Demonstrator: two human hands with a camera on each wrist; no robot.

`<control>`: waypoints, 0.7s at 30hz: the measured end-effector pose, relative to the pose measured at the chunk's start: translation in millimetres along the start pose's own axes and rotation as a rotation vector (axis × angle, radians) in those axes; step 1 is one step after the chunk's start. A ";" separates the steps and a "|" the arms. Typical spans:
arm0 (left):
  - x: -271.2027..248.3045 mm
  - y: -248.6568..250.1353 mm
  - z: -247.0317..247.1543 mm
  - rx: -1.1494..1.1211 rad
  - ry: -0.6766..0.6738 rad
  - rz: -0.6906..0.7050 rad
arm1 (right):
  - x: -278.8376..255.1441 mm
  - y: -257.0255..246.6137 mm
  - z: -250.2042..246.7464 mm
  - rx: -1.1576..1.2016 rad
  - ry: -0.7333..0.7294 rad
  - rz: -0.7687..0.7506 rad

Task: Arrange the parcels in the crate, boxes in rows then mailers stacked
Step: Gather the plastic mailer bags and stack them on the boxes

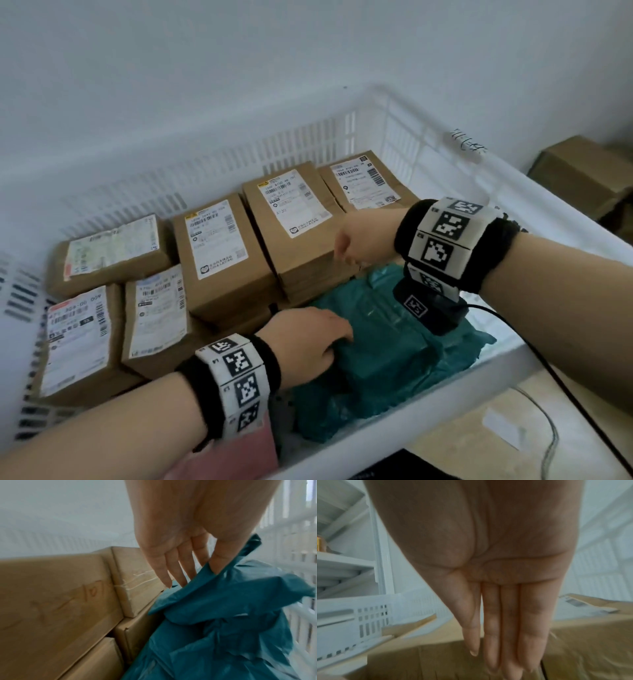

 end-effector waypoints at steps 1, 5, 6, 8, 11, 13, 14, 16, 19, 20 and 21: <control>-2.2 -8.1 -9.6 -0.043 0.050 -0.057 | -0.2 -0.9 -6.4 0.003 0.039 -0.019; -16.4 -52.6 -48.7 -0.319 0.337 -0.313 | -3.5 -7.4 -22.2 -0.026 0.119 -0.065; -20.5 -65.6 -55.1 -0.410 0.400 -0.369 | -5.1 -9.9 -24.2 -0.044 0.126 -0.068; -27.3 -84.8 -60.5 -0.651 0.469 -0.449 | -8.8 -14.3 -26.4 -0.073 0.134 -0.077; -33.9 -96.1 -58.2 -0.915 0.437 -0.500 | -14.3 -21.2 -34.1 -0.052 0.212 -0.119; -41.9 -101.5 -62.1 -0.954 0.439 -0.505 | -15.1 -24.4 -38.4 -0.054 0.274 -0.136; -46.5 -103.5 -65.2 -0.950 0.437 -0.507 | -14.7 -25.7 -38.9 -0.055 0.292 -0.139; -57.7 -105.7 -75.7 -0.910 0.446 -0.501 | -14.3 -29.9 -39.8 -0.043 0.317 -0.147; -83.3 -114.1 -102.5 -0.787 0.563 -0.510 | -15.1 -45.9 -48.2 -0.031 0.370 -0.180; -94.7 -119.9 -110.6 -0.776 0.617 -0.527 | -14.7 -55.5 -50.4 -0.042 0.378 -0.200; -106.6 -126.8 -116.8 -0.775 0.665 -0.554 | -14.0 -66.8 -50.6 -0.059 0.369 -0.220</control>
Point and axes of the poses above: each hand's wrist, its own x-axis towards the middle knuckle, its own z-axis out of the palm, y = z × x, the point moved 9 cm from there along x, towards the middle knuckle, and after that the axes turned 1 degree about -z, right-handed, at the moved point
